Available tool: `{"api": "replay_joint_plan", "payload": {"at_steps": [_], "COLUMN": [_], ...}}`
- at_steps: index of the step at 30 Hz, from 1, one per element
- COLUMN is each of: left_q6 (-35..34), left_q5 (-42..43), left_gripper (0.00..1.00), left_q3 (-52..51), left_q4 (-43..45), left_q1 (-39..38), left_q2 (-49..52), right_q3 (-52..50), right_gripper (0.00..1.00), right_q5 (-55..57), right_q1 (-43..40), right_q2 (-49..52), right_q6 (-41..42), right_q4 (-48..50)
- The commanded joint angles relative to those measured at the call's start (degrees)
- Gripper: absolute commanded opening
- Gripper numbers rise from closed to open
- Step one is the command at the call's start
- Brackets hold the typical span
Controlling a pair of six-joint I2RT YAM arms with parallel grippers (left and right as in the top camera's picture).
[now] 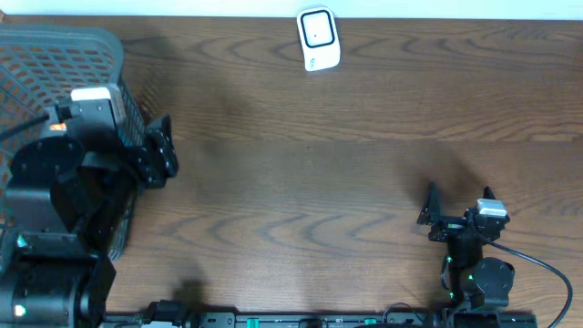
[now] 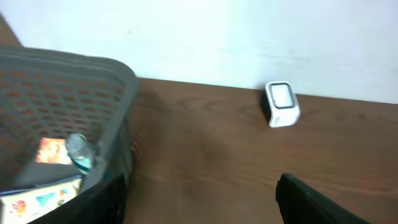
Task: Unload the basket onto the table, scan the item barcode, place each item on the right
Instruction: 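Reach the left gripper into the basket and grasp the teal bottle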
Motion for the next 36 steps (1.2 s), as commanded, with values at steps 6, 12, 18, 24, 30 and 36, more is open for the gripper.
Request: {"api": "replay_joint_plan", "payload": {"at_steps": [6, 12, 18, 24, 30, 36], "left_q6": [-11.7, -17.2, -19.0, -19.0, -18.9, -18.9], "left_q5": [-17.4, -17.2, -10.7, -6.3, -6.3, -6.4], "left_gripper": [0.94, 0.94, 0.95, 0.95, 0.95, 0.96], "left_q3": [3.4, 10.2, 16.2, 17.0, 17.0, 17.0], "left_q4": [-0.3, -5.8, -10.4, -13.8, -14.5, -12.8], "left_q1": [4.6, 15.8, 22.5, 24.5, 24.5, 24.5], "left_q2": [5.8, 14.0, 21.8, 29.6, 34.5, 36.1], "right_q3": [-0.1, -0.1, -0.1, -0.1, -0.1, -0.1], "right_gripper": [0.99, 0.99, 0.99, 0.99, 0.99, 0.99], "right_q5": [0.3, 0.3, 0.3, 0.3, 0.3, 0.3], "right_q1": [0.5, 0.5, 0.5, 0.5, 0.5, 0.5], "right_q2": [-0.3, -0.3, -0.3, -0.3, -0.3, -0.3], "right_q6": [0.1, 0.1, 0.1, 0.1, 0.1, 0.1], "right_q4": [-0.2, -0.2, -0.2, -0.2, -0.2, -0.2]}}
